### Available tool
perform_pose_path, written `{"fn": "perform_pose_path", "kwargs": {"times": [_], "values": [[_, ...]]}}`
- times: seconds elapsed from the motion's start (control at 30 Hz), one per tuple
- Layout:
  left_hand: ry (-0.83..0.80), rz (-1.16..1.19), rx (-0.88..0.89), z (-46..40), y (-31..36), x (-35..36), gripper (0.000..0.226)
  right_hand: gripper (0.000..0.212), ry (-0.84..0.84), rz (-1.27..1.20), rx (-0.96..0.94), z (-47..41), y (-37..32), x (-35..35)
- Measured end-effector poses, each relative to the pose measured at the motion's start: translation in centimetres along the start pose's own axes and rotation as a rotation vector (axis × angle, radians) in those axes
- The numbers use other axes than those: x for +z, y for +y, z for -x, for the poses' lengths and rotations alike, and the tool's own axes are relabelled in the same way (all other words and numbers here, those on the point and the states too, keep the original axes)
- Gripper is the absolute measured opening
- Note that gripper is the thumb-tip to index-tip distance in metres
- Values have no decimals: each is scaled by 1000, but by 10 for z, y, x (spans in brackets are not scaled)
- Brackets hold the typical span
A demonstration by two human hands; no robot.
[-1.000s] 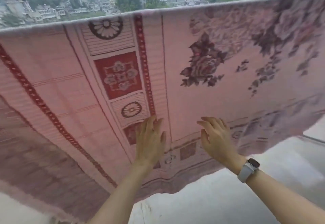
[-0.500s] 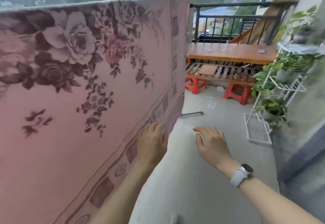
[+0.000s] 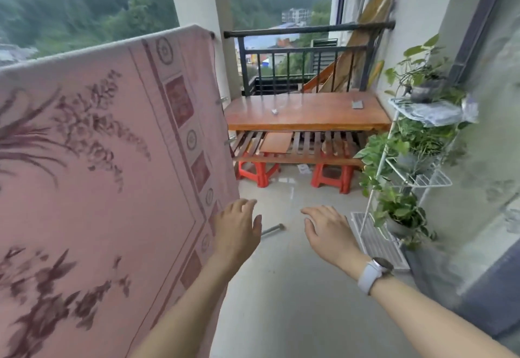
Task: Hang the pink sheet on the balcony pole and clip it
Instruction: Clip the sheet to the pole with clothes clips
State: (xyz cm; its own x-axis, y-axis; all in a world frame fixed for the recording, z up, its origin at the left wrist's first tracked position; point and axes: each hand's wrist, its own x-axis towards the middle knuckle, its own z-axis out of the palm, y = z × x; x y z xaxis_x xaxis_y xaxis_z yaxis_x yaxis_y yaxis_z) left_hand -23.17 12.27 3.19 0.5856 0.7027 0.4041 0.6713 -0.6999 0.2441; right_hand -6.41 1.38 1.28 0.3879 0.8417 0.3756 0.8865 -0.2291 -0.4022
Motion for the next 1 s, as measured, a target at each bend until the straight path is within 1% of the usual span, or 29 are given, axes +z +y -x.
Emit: {"fn": "perform_pose_path", "kwargs": {"times": [0.17, 0.33, 0.43, 0.53, 0.63, 0.8, 1.0], "values": [[-3, 24, 5, -132, 14, 84, 37, 29, 15, 14, 6, -128, 94, 23], [-87, 34, -141, -265, 26, 147, 38, 25, 10, 35, -42, -261, 174, 36], [-91, 65, -182, -329, 26, 174, 38, 25, -56, 31, -28, -329, 209, 56], [-97, 69, -244, -382, 3, 205, 37, 26, -137, 16, -50, -393, 236, 92], [-153, 63, -312, -438, -28, 243, 39, 25, -185, -26, -60, -458, 255, 133], [-188, 32, -326, -559, -87, 310, 39, 28, -232, -16, -87, -587, 287, 200], [-230, 54, -369, -717, -148, 375, 38, 34, -386, 69, -33, -749, 319, 258]]}}
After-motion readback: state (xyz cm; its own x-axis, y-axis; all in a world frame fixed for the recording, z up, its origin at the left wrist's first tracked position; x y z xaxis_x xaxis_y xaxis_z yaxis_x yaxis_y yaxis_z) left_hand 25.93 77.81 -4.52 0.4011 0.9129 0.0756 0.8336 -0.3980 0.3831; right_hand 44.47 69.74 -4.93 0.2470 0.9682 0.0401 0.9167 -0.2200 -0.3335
